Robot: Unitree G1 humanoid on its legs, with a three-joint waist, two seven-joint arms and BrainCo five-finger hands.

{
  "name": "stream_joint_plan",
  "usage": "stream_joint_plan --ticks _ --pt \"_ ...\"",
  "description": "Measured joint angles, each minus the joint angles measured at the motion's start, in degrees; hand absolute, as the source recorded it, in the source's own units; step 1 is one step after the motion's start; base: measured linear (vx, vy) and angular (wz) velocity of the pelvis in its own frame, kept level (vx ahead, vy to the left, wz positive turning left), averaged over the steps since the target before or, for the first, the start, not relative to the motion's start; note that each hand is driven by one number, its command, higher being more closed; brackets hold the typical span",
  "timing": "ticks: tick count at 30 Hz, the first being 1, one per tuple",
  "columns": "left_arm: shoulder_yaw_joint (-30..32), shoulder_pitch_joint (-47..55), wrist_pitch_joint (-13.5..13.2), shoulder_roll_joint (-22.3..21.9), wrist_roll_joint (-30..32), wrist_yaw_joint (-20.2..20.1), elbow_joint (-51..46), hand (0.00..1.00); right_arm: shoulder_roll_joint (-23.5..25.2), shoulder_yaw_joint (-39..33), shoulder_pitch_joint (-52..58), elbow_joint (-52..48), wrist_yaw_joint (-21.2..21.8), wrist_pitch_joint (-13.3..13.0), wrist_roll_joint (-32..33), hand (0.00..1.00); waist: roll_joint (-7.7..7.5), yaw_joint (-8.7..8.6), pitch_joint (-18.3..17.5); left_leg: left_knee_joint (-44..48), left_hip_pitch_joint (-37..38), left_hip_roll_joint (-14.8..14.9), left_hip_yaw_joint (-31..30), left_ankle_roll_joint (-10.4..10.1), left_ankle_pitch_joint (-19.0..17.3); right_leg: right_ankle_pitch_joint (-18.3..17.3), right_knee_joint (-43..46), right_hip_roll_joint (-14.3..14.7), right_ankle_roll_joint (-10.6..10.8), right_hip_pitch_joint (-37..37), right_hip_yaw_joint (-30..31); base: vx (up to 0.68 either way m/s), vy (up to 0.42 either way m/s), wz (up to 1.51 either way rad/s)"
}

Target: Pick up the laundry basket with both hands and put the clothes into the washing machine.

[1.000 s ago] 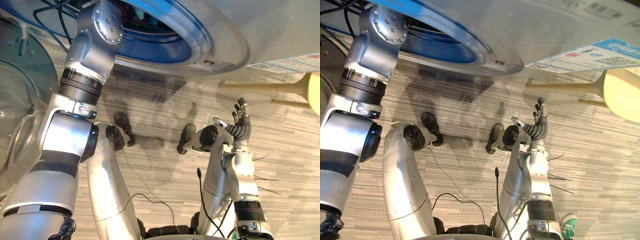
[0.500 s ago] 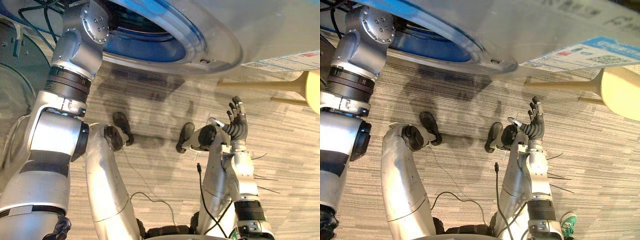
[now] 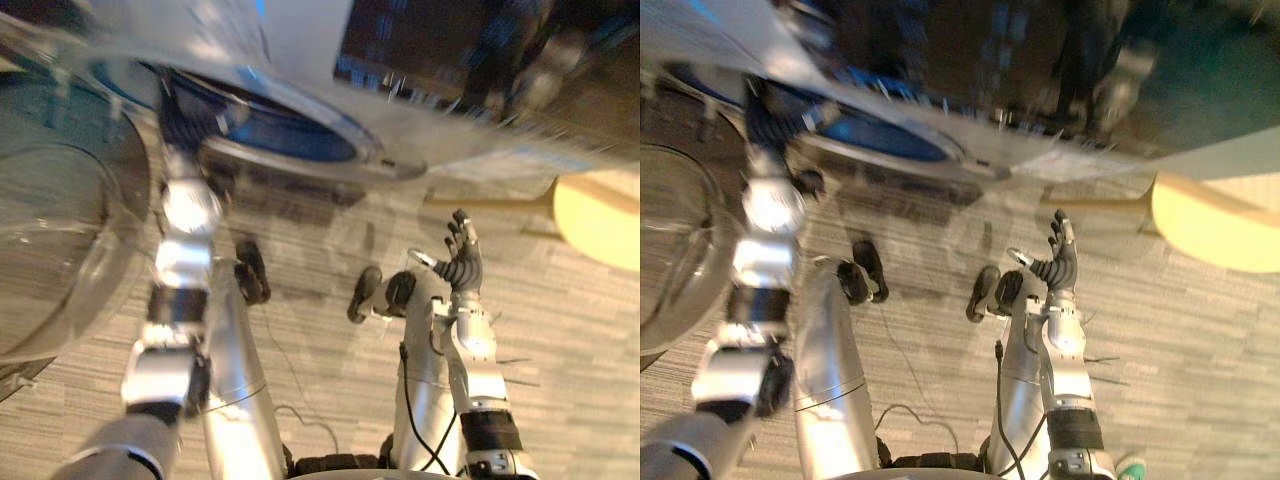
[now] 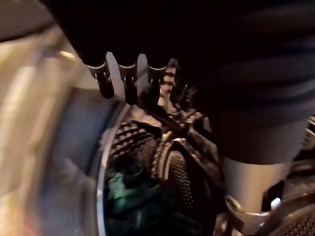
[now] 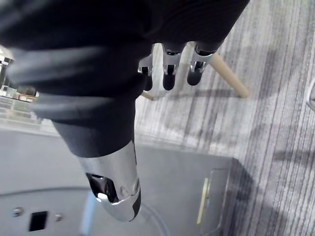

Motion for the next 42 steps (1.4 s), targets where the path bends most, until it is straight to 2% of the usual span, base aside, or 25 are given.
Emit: stream_joint_plan --ticks 1,2,3,4,5,10,13,16,17,20,22,25,28,30,31,32,33,34,35,36,37,38,40,41,42 --pt "0.0 5.1 -0.1 -2.0 -0.8 -0.3 0.1 0.00 0.0 0.0 1.4 1.5 0.0 0.3 -0.3 0.00 0.01 0.04 -0.3 -3.8 5.6 -0.6 0.4 -0.4 0.7 0.4 -3.5 0.1 0.3 5.8 -1.2 0.16 -0.064 0.27" --pt "0.0 9.9 -0.4 -3.2 -1.7 -1.0 0.3 0.00 -0.1 0.0 3.3 3.0 0.0 0.9 -0.7 0.00 0.01 0.10 -2.3 -7.9 10.1 -0.9 1.0 -0.7 1.6 1.2 -7.4 0.3 0.4 10.1 -2.0 0.15 -0.065 0.23" --pt "-0.1 11.9 -0.7 -3.3 -2.0 -1.4 0.5 0.00 -0.1 0.0 3.9 4.0 0.0 1.1 -0.8 0.00 0.02 0.20 -3.2 -9.8 12.0 -1.0 1.4 -0.9 2.0 1.8 -9.3 0.7 0.5 12.0 -2.3 0.16 -0.051 0.05" --pt "-0.2 15.3 -1.2 -3.2 -2.7 -2.4 2.0 0.00 -0.2 0.1 4.7 6.1 0.1 1.7 -1.1 0.00 0.10 0.44 -4.2 -13.9 17.1 -1.1 2.4 -1.1 2.9 3.1 -13.5 1.5 0.7 16.5 -2.6 0.15 -0.041 -0.11" --pt "-0.1 17.5 -1.4 -3.1 -3.5 -3.8 4.4 0.00 -0.2 0.1 5.3 8.4 0.1 2.4 -1.1 0.00 0.14 0.84 -4.4 -18.1 22.4 -1.2 3.5 -1.2 4.0 4.5 -17.9 2.2 1.0 21.3 -2.9 0.11 -0.011 -0.13" --pt "-0.1 23.6 -1.9 -3.4 -7.6 -9.1 11.6 0.00 -0.1 0.1 10.0 16.0 0.2 4.3 -1.0 0.00 0.79 1.47 -9.5 -33.7 38.0 -1.9 7.4 -1.4 8.3 10.4 -34.3 4.7 2.5 35.5 -4.0 0.12 0.011 -0.12" --pt "0.0 24.5 -2.3 -3.2 -7.8 -10.5 18.9 0.00 -0.2 -1.3 10.0 21.4 0.3 4.5 -1.0 0.00 1.78 1.28 -13.6 -43.4 45.7 -2.8 10.5 -1.5 11.8 14.9 -44.7 6.2 3.3 41.5 -3.3 0.14 0.049 -0.29" --pt "0.0 24.2 -2.3 -3.0 -7.1 -11.5 25.1 0.00 -1.3 -3.2 9.1 27.0 0.3 4.4 -0.9 0.00 3.73 0.85 -15.8 -53.3 52.4 -4.3 12.4 -1.6 15.8 19.2 -53.8 7.7 4.0 46.7 -2.2 0.13 0.051 -0.23" --pt "0.0 24.3 -2.3 -2.7 -6.5 -11.5 27.6 0.00 -1.9 -4.2 8.8 29.2 0.3 4.5 -0.9 0.00 4.64 -0.01 -16.4 -57.2 55.5 -4.9 13.2 -1.6 17.3 21.1 -58.0 8.4 4.2 49.7 -2.1 0.13 0.039 -0.17" --pt "0.0 24.5 -2.2 -1.8 -4.1 -11.7 30.5 0.00 -2.5 -5.4 8.8 32.3 0.2 4.5 -0.4 0.00 4.98 -0.21 -16.8 -59.0 59.8 -5.3 15.4 -1.8 17.5 22.7 -61.5 9.4 4.4 53.3 0.0 0.07 0.023 -0.34" --pt "0.0 24.4 -2.3 -1.8 -3.1 -11.7 31.0 0.00 -2.6 -5.7 8.4 33.5 0.2 4.4 -0.4 0.00 5.02 -0.15 -17.1 -58.6 60.3 -5.3 15.9 -1.8 17.5 23.4 -62.2 9.6 4.4 53.1 1.6 0.01 -0.002 -0.45" --pt "-1.3 23.8 -2.3 -2.1 -2.7 -11.7 33.0 0.00 -3.3 -5.7 6.9 35.1 0.2 4.4 -0.1 0.00 5.30 -0.26 -17.1 -57.5 60.1 -5.6 12.3 -1.8 17.5 26.2 -64.8 9.9 4.4 52.7 5.6 -0.01 -0.001 -0.67" --pt "-2.4 22.5 -2.3 -2.2 -2.8 -11.6 34.3 0.00 -3.6 -6.5 6.6 35.7 0.1 4.3 0.1 0.00 5.31 -0.37 -17.1 -57.8 60.6 -6.0 13.6 -1.8 17.2 28.9 -66.0 9.9 4.7 50.4 10.5 -0.09 0.052 -0.86" --pt "-2.3 21.4 -2.3 -2.0 -2.7 -11.5 36.3 0.00 -3.6 -6.6 6.2 35.7 0.1 4.3 0.1 0.00 5.49 -0.60 -16.8 -57.3 61.2 -5.8 16.1 -1.9 14.5 30.3 -65.7 10.8 5.3 47.2 15.8 -0.13 0.068 -1.37" --pt "-2.2 21.6 -2.2 -2.0 -2.7 -11.4 36.9 0.00 -3.7 -6.6 5.4 35.6 0.0 4.3 0.2 0.00 5.82 -0.92 -16.6 -56.0 61.6 -5.5 17.4 -2.0 11.1 31.6 -65.6 12.0 5.8 45.4 20.3 -0.16 0.097 -2.33" --pt "-2.1 21.7 -2.2 -1.6 -2.7 -11.4 37.5 0.00 -3.4 -6.3 4.7 35.4 -0.1 4.3 0.4 0.00 4.78 -1.38 -15.9 -53.5 61.7 -6.0 21.4 -1.5 7.7 34.2 -66.3 12.6 6.0 43.2 25.1 -0.24 0.106 -2.57" --pt "-1.8 21.8 -2.1 -1.2 -2.7 -11.3 37.6 0.00 -3.1 -6.0 4.3 35.3 -0.1 4.4 0.6 0.00 4.06 -1.72 -15.4 -52.3 62.1 -6.0 24.2 -1.1 6.3 34.5 -68.0 12.7 4.8 42.3 26.6 -0.20 0.073 -2.75" --pt "-0.8 21.5 -2.1 -1.5 -2.6 -11.3 38.4 0.00 -3.2 -6.0 4.3 35.2 -0.2 4.5 0.7 0.00 4.13 -2.30 -15.0 -51.9 62.9 -5.2 29.7 -0.8 5.3 32.8 -70.2 12.4 0.3 41.9 23.3 -0.20 0.048 -3.07" --pt "-0.4 21.3 -2.0 -1.2 -2.2 -11.3 38.6 0.00 -3.5 -5.8 3.1 35.2 -0.4 4.7 0.7 0.00 5.30 -2.52 -14.0 -52.1 65.1 -2.7 37.4 -1.0 5.2 33.5 -67.3 12.5 -2.5 39.5 12.2 -0.07 0.028 -2.96" --pt "-0.4 21.3 -2.0 -0.7 -2.1 -11.3 38.6 0.00 -3.5 -5.8 3.1 35.2 -0.5 4.8 0.7 0.00 5.42 -2.82 -13.8 -51.9 66.3 -2.3 40.6 -1.1 5.1 33.6 -65.7 12.5 -3.8 38.9 7.3 -0.01 0.006 -2.96" --pt "-0.4 21.2 -1.9 0.3 -1.5 -11.3 38.7 0.00 -3.6 -5.9 3.3 35.2 -0.6 4.8 0.7 0.00 4.24 -3.66 -14.1 -51.2 67.9 -2.2 46.0 -1.8 4.6 32.1 -65.3 12.4 -6.4 39.2 -0.8 0.09 -0.003 -2.81" --pt "-0.4 20.3 -1.9 0.5 -0.6 -11.3 38.7 0.00 -4.1 -6.1 3.3 35.2 -1.0 4.7 0.8 0.00 5.65 -3.97 -13.7 -50.2 69.7 -1.3 52.9 -2.9 4.5 30.3 -65.9 11.5 -10.5 39.2 -9.9 0.08 -0.022 -2.73" --pt "-0.4 19.4 -1.8 0.9 0.1 -11.4 38.8 0.00 -4.9 -6.6 2.5 35.2 -1.3 4.7 0.8 0.00 5.68 -4.27 -13.6 -50.5 71.9 -1.1 57.2 -3.1 4.8 29.4 -64.2 10.0 -11.6 38.5 -19.0 0.13 -0.124 -2.62" --pt "-0.4 19.0 -1.7 1.8 0.6 -11.4 38.7 0.00 -4.8 -7.0 2.4 35.2 -1.2 4.7 0.9 0.00 5.64 -5.18 -13.7 -50.8 74.2 -1.7 60.2 -3.7 4.5 29.4 -60.2 7.5 -11.4 37.9 -26.9 0.20 -0.216 -2.81" --pt "-0.5 18.5 -1.7 2.2 0.9 -11.4 38.7 0.00 -4.7 -7.1 2.6 35.2 -1.2 4.8 0.9 0.00 5.81 -5.30 -13.6 -50.8 75.4 -2.0 61.8 -4.5 4.1 30.4 -58.0 6.8 -10.1 37.6 -29.3 0.20 -0.178 -2.41"
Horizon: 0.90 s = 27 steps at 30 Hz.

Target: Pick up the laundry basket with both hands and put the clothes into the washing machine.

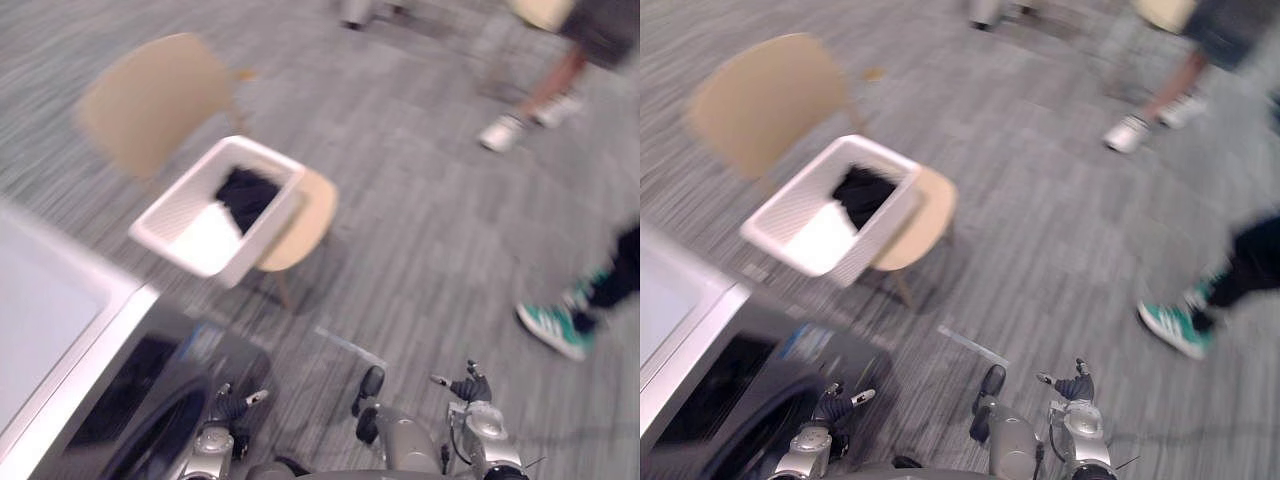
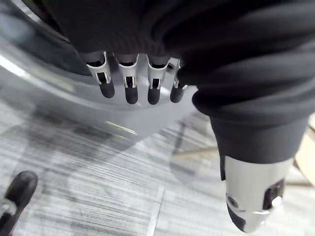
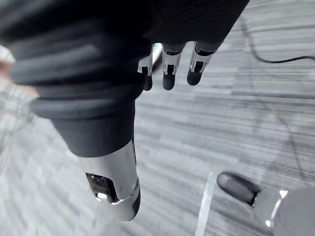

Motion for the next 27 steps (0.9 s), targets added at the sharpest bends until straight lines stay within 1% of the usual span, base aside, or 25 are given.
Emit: stream_joint_plan --ticks 1,2,3,4,5,6,7,8,10,11,12,13,15,16,17,18,19,20,21,22,23,24,25,26,27 --pt "-0.2 -0.3 0.1 0.3 0.3 0.0 0.0 0.00 0.1 0.0 0.3 0.0 0.0 0.0 0.1 0.00 0.21 -0.22 -0.1 0.2 1.0 0.1 0.5 -0.9 -0.5 0.8 1.5 -0.2 1.4 -0.5 0.1 0.27 -0.171 -2.17" --pt "-0.2 -1.5 0.3 0.4 0.3 0.0 0.1 0.00 0.1 0.1 1.2 0.0 0.1 0.1 0.3 0.00 1.58 -0.60 0.1 3.8 2.8 2.1 0.9 -2.9 -1.8 -1.4 6.0 1.6 3.1 -2.7 3.8 0.34 -0.156 -1.83" --pt "-0.2 -2.1 0.3 0.3 0.4 0.0 -0.1 0.00 0.2 0.4 2.1 0.0 0.2 0.3 0.4 0.00 1.76 -1.20 0.1 10.8 2.8 5.4 0.4 -2.7 -2.1 -3.0 7.6 2.7 3.1 -3.0 5.7 0.36 -0.141 -1.62" --pt "-0.2 -2.2 0.2 0.1 0.4 -0.1 -0.3 0.00 0.2 0.7 2.8 0.0 0.2 0.5 0.5 0.00 1.90 -1.18 0.1 16.5 2.5 8.3 -0.7 -1.3 -1.5 -3.8 7.8 3.8 3.0 -2.6 7.0 0.41 -0.147 -1.33" --pt "0.1 -2.1 0.0 -0.8 0.3 -0.1 -0.8 0.00 1.2 1.0 3.6 -0.2 0.1 0.9 0.5 0.00 2.69 -0.80 0.5 33.7 -1.1 15.6 -10.1 9.3 1.6 -5.3 7.0 7.1 1.4 0.4 10.2 0.27 -0.095 -1.04" --pt "0.1 -2.0 0.0 -1.0 0.3 -0.1 -0.9 0.00 1.2 1.0 3.6 -0.2 0.1 0.9 0.5 0.00 2.76 -0.76 0.6 35.5 -1.7 16.0 -11.6 9.6 1.4 -5.5 6.9 7.3 1.5 0.7 10.5 0.31 -0.082 -1.27" --pt "0.0 -1.6 -0.2 -3.3 0.0 -0.1 -1.7 0.00 1.2 1.6 3.6 -0.3 0.0 1.2 0.5 0.00 2.92 -0.03 0.9 44.8 -8.8 15.5 -24.3 7.7 -0.7 -6.7 6.7 8.4 1.8 3.4 13.1 0.20 -0.004 -0.94" --pt "-0.2 -0.7 -0.7 -5.1 -0.8 -0.1 -2.8 0.00 1.4 2.7 3.5 -0.4 0.1 1.3 0.6 0.00 2.78 1.08 1.0 48.4 -14.8 13.0 -32.5 6.4 -1.6 -7.3 5.9 8.9 2.3 5.7 15.2 0.25 0.003 -1.05" --pt "-0.9 0.8 -1.1 -6.1 -1.3 -0.1 -3.6 0.00 1.6 3.9 3.4 -0.4 0.2 1.2 0.7 0.00 2.20 2.41 1.4 46.8 -20.2 9.7 -38.6 6.8 -1.9 -7.6 4.1 9.1 2.9 8.7 17.0 0.28 0.039 -0.71" --pt "-1.4 2.9 -0.9 -6.0 -1.8 0.0 -4.0 0.00 2.8 4.9 3.2 -1.1 0.3 1.3 0.7 0.00 1.87 3.60 1.6 41.1 -25.7 6.9 -41.4 7.1 -2.1 -7.9 1.4 9.1 4.5 12.0 17.8 0.30 0.059 -0.61" --pt "-1.3 3.9 -0.9 -6.0 -2.0 0.0 -4.3 0.00 3.2 5.1 3.1 -1.5 0.3 1.3 0.7 0.00 1.58 3.94 1.8 38.7 -27.5 6.3 -41.4 7.1 -2.1 -7.8 0.5 9.1 5.0 13.1 17.7 0.32 0.086 -0.42" --pt "-0.5 5.1 -1.1 -6.4 -3.1 0.0 -6.5 0.00 3.8 5.1 2.9 -2.1 0.3 1.2 0.7 0.00 1.99 4.48 2.0 32.6 -31.4 4.6 -41.5 6.8 -1.9 -8.1 -1.1 9.1 6.0 15.2 17.7 0.34 0.104 -0.03" --pt "-0.3 5.3 -1.2 -6.9 -3.2 0.0 -7.2 0.00 3.1 4.8 2.1 -1.3 0.2 1.3 0.7 0.00 2.33 5.92 1.9 17.4 -32.4 0.1 -42.2 3.8 0.8 -7.9 -3.5 8.9 9.0 17.3 17.5 0.36 0.129 -0.01" --pt "0.2 5.4 -1.3 -7.0 -3.5 0.0 -7.1 0.00 2.6 4.9 1.1 -0.4 0.1 1.3 0.7 0.00 2.52 7.08 1.9 13.2 -32.2 -1.7 -43.9 7.1 5.1 -8.3 -3.9 8.9 9.8 17.9 18.0 0.46 0.190 -0.28" --pt "0.9 5.3 -1.4 -6.5 -3.7 0.0 -7.0 0.00 2.4 5.2 -0.8 1.2 0.1 1.3 0.7 0.00 1.71 8.33 1.4 12.3 -31.3 -4.5 -45.8 11.9 5.9 -9.7 -3.2 7.6 12.0 18.7 19.8 0.45 0.167 -0.19" --pt "1.4 5.3 -1.5 -6.4 -3.7 0.0 -7.0 0.00 2.5 5.3 -1.6 1.4 0.2 1.3 0.6 0.00 0.90 8.26 1.3 12.1 -31.0 -5.1 -45.8 12.9 5.6 -10.1 -1.7 6.5 12.4 18.5 20.1 0.48 0.171 -0.01" --pt "2.2 5.2 -1.5 -6.4 -3.8 0.0 -7.0 0.00 2.4 5.3 -2.2 1.8 0.2 1.2 0.2 0.00 -0.01 8.09 1.6 12.6 -30.3 -5.9 -45.3 14.2 4.8 -11.2 1.3 4.8 13.9 17.9 20.9 0.51 0.194 0.17" --pt "2.1 5.0 -1.4 -6.3 -3.8 0.0 -6.9 0.00 2.1 5.9 -3.7 3.0 0.2 1.2 -0.4 0.00 -0.49 8.34 1.8 13.2 -28.2 -7.0 -45.0 15.0 2.6 -11.8 9.2 2.4 15.0 16.5 22.8 0.49 0.212 0.12" --pt "1.8 5.1 -1.4 -6.2 -3.8 0.0 -6.8 0.00 2.1 6.3 -4.1 3.0 0.2 1.3 -0.7 0.00 -0.61 8.40 1.9 12.9 -26.8 -7.6 -45.1 15.0 1.7 -11.7 13.8 1.2 15.1 15.6 23.4 0.56 0.259 0.14" --pt "1.6 5.4 -1.4 -5.9 -3.9 0.0 -6.7 0.00 2.1 6.7 -4.7 3.0 0.4 1.3 -1.2 0.00 -1.00 8.30 2.1 12.2 -24.3 -8.8 -45.5 15.0 0.6 -10.6 23.0 -1.1 16.4 13.3 24.1 0.36 0.159 0.29" --pt "1.0 5.4 -1.3 -5.4 -3.9 -0.1 -6.2 0.00 2.1 7.4 -5.0 2.9 0.6 1.2 -1.4 0.00 -1.07 7.79 2.2 11.2 -21.9 -10.0 -47.2 15.2 -1.1 -6.6 32.5 -3.6 17.1 10.6 24.8 0.50 0.140 0.84" --pt "-0.8 5.4 -0.9 -4.8 -3.9 0.0 -6.2 0.00 2.3 7.7 -4.3 3.0 1.3 1.2 -1.6 0.00 -1.27 7.30 2.4 10.6 -18.5 -11.2 -50.3 15.4 -2.6 -6.2 42.8 -5.6 15.9 6.9 26.4 0.43 0.049 1.08" --pt "-1.3 5.4 -0.9 -4.7 -3.9 0.0 -6.2 0.00 2.3 8.4 -4.1 3.1 1.3 1.3 -1.7 0.00 -1.28 6.73 2.4 10.2 -17.6 -11.7 -52.4 15.4 -2.8 -9.0 43.6 -5.9 14.7 6.0 26.8 0.52 -0.009 1.61" --pt "-1.8 5.2 -0.8 -4.5 -4.2 0.1 -6.2 0.00 2.2 8.7 -3.8 3.0 1.3 1.3 -2.0 0.00 -1.38 6.44 2.3 9.0 -16.5 -12.4 -56.5 15.3 -2.8 -12.6 40.6 -4.8 13.7 4.0 28.2 0.44 -0.087 1.67" --pt "-1.8 4.5 -0.6 -4.6 -4.2 0.1 -6.3 0.00 2.1 8.5 -3.6 2.5 1.3 1.4 -1.9 0.00 -1.27 6.54 2.3 7.9 -16.1 -12.9 -60.8 15.1 -2.6 -14.6 34.1 -1.0 13.1 1.7 33.4 0.42 -0.111 1.82"
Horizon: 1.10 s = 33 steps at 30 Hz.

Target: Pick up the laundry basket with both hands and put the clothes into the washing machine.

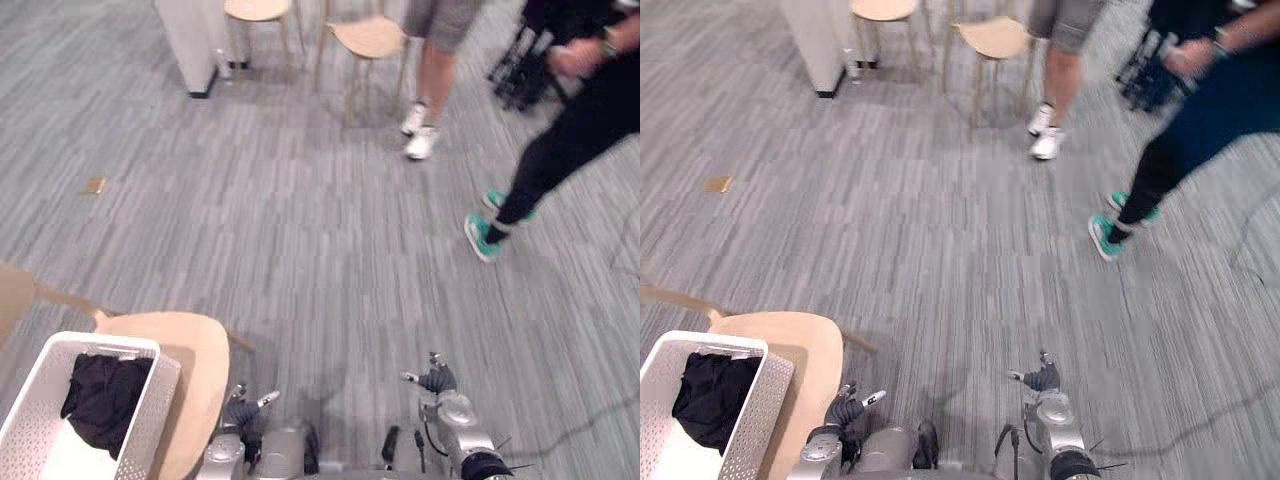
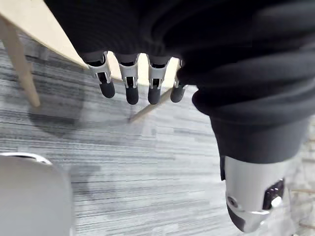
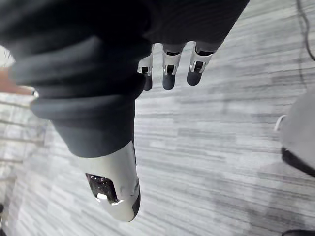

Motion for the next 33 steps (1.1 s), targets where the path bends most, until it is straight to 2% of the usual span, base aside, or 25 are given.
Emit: stream_joint_plan --ticks 1,2,3,4,5,6,7,9,10,12,13,14,16,18,21,22,23,24,25,26,28,30,31,32,33 --pt "0.0 -1.0 0.1 -0.2 0.0 0.1 0.0 0.00 -0.1 -0.1 0.4 -0.8 -0.1 0.0 0.0 0.00 0.25 0.11 0.0 -0.5 -0.1 -0.2 -3.6 -0.1 0.1 -0.9 -4.1 3.3 -0.2 -1.7 5.8 0.40 -0.184 1.96" --pt "-0.3 -2.0 0.1 -0.5 0.0 0.2 0.1 0.00 -0.3 -0.1 1.1 -2.3 -0.1 0.0 0.1 0.00 0.49 -0.36 0.1 -0.7 -0.6 -0.8 -9.4 -0.9 0.6 -0.9 -9.1 8.0 0.4 -3.7 16.0 0.30 -0.198 1.98" --pt "-0.6 -2.8 0.1 -0.6 0.0 0.4 0.3 0.00 -0.4 -0.2 1.4 -2.8 -0.1 0.0 0.1 0.00 0.51 -1.24 0.1 -0.3 -1.1 -1.4 -13.0 -1.2 0.7 -0.5 -12.0 9.6 1.3 -4.2 21.1 0.38 -0.286 3.02" --pt "-1.3 -4.9 0.4 -1.1 0.1 1.0 0.8 0.00 -0.2 -1.4 3.4 -4.6 -0.6 0.0 1.1 0.00 0.01 -1.56 0.0 2.6 -1.8 -3.7 -18.9 -5.3 -0.4 4.2 -21.1 8.8 4.9 -3.4 26.1 0.40 -0.333 2.94" --pt "-1.1 -5.1 0.3 -1.7 0.1 1.1 0.0 0.00 0.4 -1.9 5.2 -5.2 -1.3 0.1 1.2 0.00 -1.53 -0.37 0.0 5.4 -1.4 -5.6 -21.3 -8.0 -2.9 10.1 -25.2 6.4 5.6 -2.9 24.9 0.40 -0.363 2.62" --pt "-0.5 -5.4 0.4 -2.9 0.0 1.5 0.1 0.00 -0.4 -2.0 4.9 -5.3 -1.3 0.2 1.2 0.00 0.38 0.17 0.2 7.7 -1.8 -4.8 -22.9 -9.0 -4.0 8.9 -23.1 6.6 4.8 -2.1 22.1 0.40 -0.398 1.90" --pt "-1.0 -4.4 0.2 -5.0 0.0 2.2 -0.8 0.00 -1.7 -2.0 4.4 -5.9 -1.3 0.2 1.2 0.00 2.61 0.90 -0.7 9.0 -4.4 -2.3 -24.0 -11.4 -2.9 8.9 -23.1 6.8 4.4 -0.9 16.9 0.31 -0.377 1.60" --pt "-1.6 -3.4 0.1 -6.6 0.0 2.2 -1.3 0.00 -2.3 -2.2 4.3 -8.1 -1.3 -0.1 1.2 0.00 3.67 1.68 -1.4 6.9 -4.7 -0.4 -23.3 -14.1 -1.3 7.7 -24.5 6.0 2.5 1.6 10.9 0.23 -0.322 1.70" --pt "-2.5 -3.4 0.2 -6.6 0.0 2.1 -1.2 0.00 -2.3 -2.5 4.0 -8.8 -1.4 -0.3 1.2 0.00 3.79 1.66 -1.4 5.1 -5.2 1.7 -19.0 -15.4 0.2 7.0 -26.0 5.1 1.5 4.2 5.6 0.13 -0.261 2.04" --pt "-3.3 -3.9 0.2 -6.5 0.0 2.1 -1.2 0.00 -2.5 -3.5 4.2 -8.7 -1.5 -0.9 1.2 0.00 3.32 1.32 -1.2 2.9 -6.2 4.8 -6.9 -14.3 1.1 6.6 -29.3 3.3 0.7 8.5 -1.8 0.08 -0.188 2.19" --pt "-4.7 -3.8 0.1 -6.3 0.1 2.1 -1.2 0.00 -2.8 -4.4 4.4 -8.5 -1.6 -0.9 1.2 0.00 3.13 1.12 -1.2 0.5 -6.2 7.4 6.0 -11.7 2.6 6.6 -31.7 1.8 0.6 11.2 -6.8 0.04 -0.056 2.10" --pt "-5.7 -3.6 0.1 -6.1 0.2 2.1 -1.2 0.00 -3.4 -4.7 4.2 -8.2 -1.6 -1.0 1.2 0.00 3.32 0.37 -1.3 -1.5 -6.0 8.7 14.0 -9.8 4.2 6.6 -32.8 1.0 0.6 12.3 -9.9 0.04 -0.006 1.91" --pt "-7.0 -3.2 0.3 -4.8 0.6 2.0 -0.5 0.00 -3.7 -5.5 3.3 -7.4 -1.6 -1.1 1.2 0.00 4.09 0.17 -1.8 -4.2 -5.8 8.8 20.4 -7.7 8.0 6.3 -32.9 -0.8 1.5 12.9 -14.6 0.07 0.126 1.35" --pt "-7.3 -3.0 0.3 -2.9 0.6 1.6 -0.1 0.00 -3.3 -6.2 3.3 -7.0 -1.6 -1.1 1.2 0.00 3.24 0.30 -1.3 -3.4 -6.5 7.7 21.4 -7.1 8.4 6.8 -33.7 -2.3 2.4 14.6 -17.8 0.07 0.178 0.97" --pt "-7.3 -1.5 0.4 -0.2 0.9 1.0 0.7 0.00 -1.4 -6.3 4.1 -6.5 -1.5 -1.0 1.0 0.00 1.15 0.32 -2.2 -2.8 -6.3 4.3 18.6 -6.5 8.0 6.5 -34.3 -4.9 3.9 18.7 -22.6 0.08 0.171 0.86" --pt "-7.3 -1.2 0.4 0.2 1.1 1.0 1.1 0.00 -1.7 -6.4 4.1 -6.5 -1.5 -1.1 0.9 0.00 0.93 0.33 -2.4 -2.9 -5.9 3.2 18.0 -4.8 6.7 5.6 -31.8 -6.4 5.6 18.8 -23.3 0.07 0.216 0.63" --pt "-7.3 -1.1 0.4 0.5 1.2 1.0 2.9 0.00 -2.4 -6.9 3.8 -6.4 -1.5 -1.0 0.4 0.00 0.79 0.15 -2.3 -3.2 -4.7 1.3 17.1 -4.0 4.1 4.1 -22.9 -10.2 7.0 17.3 -23.0 0.07 0.226 0.71" --pt "-7.3 -1.1 0.4 0.5 1.2 1.0 3.6 0.00 -2.8 -7.3 3.8 -6.5 -1.6 -0.8 -0.2 0.00 0.83 -0.36 -2.3 -3.9 -2.9 -0.3 16.0 -3.5 3.8 4.8 -12.3 -14.2 5.1 14.4 -21.2 0.05 0.206 0.67" --pt "-7.4 -1.0 0.4 0.6 1.2 1.0 3.8 0.00 -3.0 -7.3 4.0 -6.5 -1.5 -0.5 -0.4 0.00 0.70 -0.80 -2.2 -4.1 -1.7 -1.1 15.3 -3.1 3.5 5.8 -6.4 -15.7 1.0 12.2 -18.7 0.10 0.185 0.72" --pt "-7.4 -0.8 0.5 1.3 1.2 1.0 3.9 0.00 -3.0 -6.6 4.1 -6.5 -1.5 0.0 -1.3 0.00 0.62 -1.32 -2.1 -4.0 0.1 -1.9 12.9 -2.5 3.0 4.1 3.0 -15.0 -1.7 7.6 -11.0 0.14 0.174 0.73" --pt "-7.3 -0.6 0.6 1.9 1.3 1.0 4.4 0.00 -3.0 -5.6 4.3 -7.8 -1.6 0.1 -1.9 0.00 0.29 -1.74 -2.3 -4.6 1.4 -2.1 11.0 -2.4 3.0 1.3 4.3 -10.8 1.2 4.5 -4.7 0.11 0.093 0.76" --pt "-7.0 -0.8 0.6 2.6 1.3 1.0 5.0 0.00 -3.4 -4.9 4.2 -10.7 -1.6 0.1 -2.6 0.00 -0.30 -1.71 -2.6 -5.2 1.5 -3.0 8.3 -2.1 3.6 -0.6 -3.7 -6.2 2.8 2.7 -0.6 0.14 0.011 0.70" --pt "-6.8 -0.7 0.6 2.7 1.3 1.0 5.1 0.00 -4.0 -4.9 3.9 -12.3 -1.6 0.1 -3.3 0.00 -0.35 -1.75 -2.6 -5.3 1.3 -3.2 6.7 -2.5 3.9 -0.7 -11.6 -3.3 3.3 2.6 2.5 0.17 -0.048 0.95" --pt "-6.8 -0.8 0.4 2.7 1.3 1.0 5.5 0.00 -5.1 -4.9 3.6 -14.3 -1.6 0.0 -3.9 0.00 -0.30 -1.71 -2.6 -5.3 0.9 -3.8 3.9 -3.2 4.3 0.6 -21.6 0.1 4.5 3.0 8.1 0.21 -0.094 1.15" --pt "-6.7 -0.9 0.4 2.8 1.3 1.0 5.8 0.00 -5.7 -5.0 3.6 -15.3 -1.6 0.0 -4.5 0.00 -0.16 -1.91 -2.6 -5.1 0.7 -4.0 2.4 -3.5 4.5 4.3 -23.4 1.0 4.1 3.8 10.0 0.22 -0.140 1.27"
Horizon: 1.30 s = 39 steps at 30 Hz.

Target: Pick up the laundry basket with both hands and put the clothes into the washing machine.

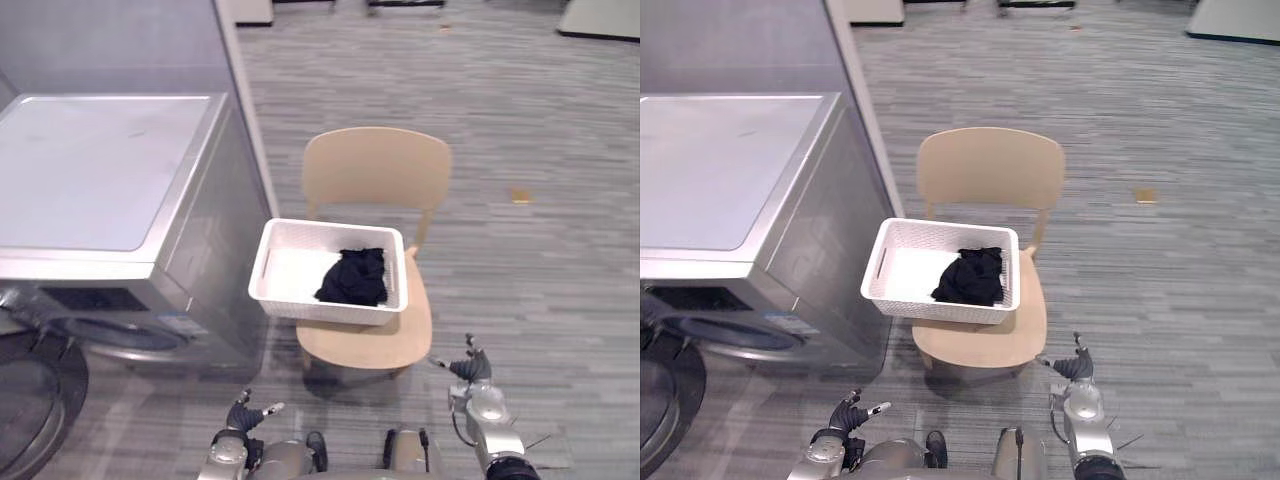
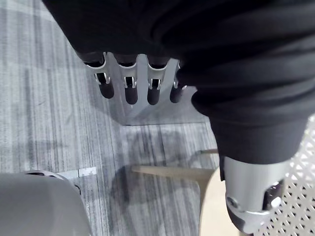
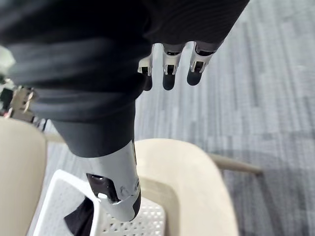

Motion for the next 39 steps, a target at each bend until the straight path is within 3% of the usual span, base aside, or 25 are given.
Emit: stream_joint_plan --ticks 1,5,11,17,20,24,29,37,38,39 --pt "0.3 -0.1 -0.1 -0.2 0.0 0.0 0.3 0.00 -1.3 0.0 -0.3 -0.9 0.1 0.1 -0.7 0.00 0.62 -0.58 -0.1 0.2 -0.2 0.1 -2.2 -0.6 0.3 1.0 -1.2 0.4 -1.0 1.4 -0.8 0.20 -0.137 0.87" --pt "2.2 0.1 -0.5 -0.4 0.5 -0.1 0.3 0.00 -4.8 1.6 -4.4 -6.5 0.4 -0.3 -3.8 0.00 1.16 0.22 -0.2 -1.1 -0.4 1.9 -5.5 -3.4 1.9 2.1 -3.5 1.4 -2.5 3.7 -6.0 0.13 -0.158 0.52" --pt "4.1 0.5 -0.9 -0.4 1.5 -0.1 0.3 0.00 -11.9 7.3 -10.4 -6.8 2.4 -1.5 -8.0 0.00 1.34 0.63 -0.3 -4.8 -1.0 2.2 -10.8 -5.8 4.7 3.8 -8.9 1.9 -3.3 6.8 -12.1 0.04 -0.077 0.50" --pt "4.0 0.3 -2.1 -0.1 2.0 -0.1 0.2 0.00 -17.6 15.8 -22.1 1.8 3.4 -2.2 -13.4 0.00 2.71 1.33 1.5 -6.8 -5.4 1.5 -14.8 -5.9 9.5 6.1 -12.1 1.9 -4.4 5.6 -16.9 -0.08 -0.041 0.50" --pt "4.0 -0.5 -2.7 0.0 2.0 0.0 0.1 0.00 -22.5 18.9 -30.2 9.5 3.0 -2.4 -16.6 0.00 4.75 2.43 4.7 -9.4 -10.0 1.3 -18.3 -6.3 13.9 6.8 -12.2 1.9 -5.3 1.7 -19.9 -0.21 -0.037 0.58" --pt "4.0 -1.0 -2.6 0.2 1.9 0.1 0.3 0.00 -26.9 21.6 -37.7 19.7 2.7 -1.7 -18.2 0.00 6.90 3.96 9.1 -15.4 -12.9 2.8 -20.0 -5.9 16.8 6.6 -10.4 2.1 -6.0 -3.3 -22.6 -0.24 -0.038 0.43" --pt "4.0 -4.3 -3.2 0.6 0.7 0.9 0.0 0.00 -30.8 22.0 -44.0 25.8 2.3 0.5 -19.7 0.00 7.05 5.28 12.5 -18.9 -18.1 2.8 -18.3 -7.8 18.8 6.3 -3.8 -0.5 -6.4 -12.5 -22.7 -0.20 -0.010 0.16" --pt "4.0 -10.3 -4.5 -0.9 -2.1 1.5 -3.3 0.00 -32.0 30.4 -52.1 27.8 0.3 1.5 -20.4 0.00 6.91 5.20 12.9 -19.9 -27.5 2.9 -13.8 -8.0 21.7 3.9 4.3 -3.6 -7.3 -25.3 -22.8 -0.07 -0.041 0.07" --pt "4.1 -11.1 -4.7 -1.7 -2.6 1.5 -4.0 0.00 -32.5 32.3 -53.0 27.2 0.3 1.5 -20.4 1.00 6.89 5.20 12.9 -19.9 -28.5 3.0 -13.4 -7.6 22.8 3.5 5.0 -3.8 -7.3 -26.4 -22.8 -0.01 -0.032 0.00" --pt "4.1 -11.6 -4.7 -2.1 -2.6 1.5 -4.3 0.00 -32.4 33.2 -53.5 27.1 0.2 1.5 -20.4 1.00 6.81 5.20 12.9 -19.9 -28.9 3.0 -13.1 -7.5 23.1 3.2 5.6 -3.9 -7.3 -26.9 -22.9 0.01 -0.032 0.04"
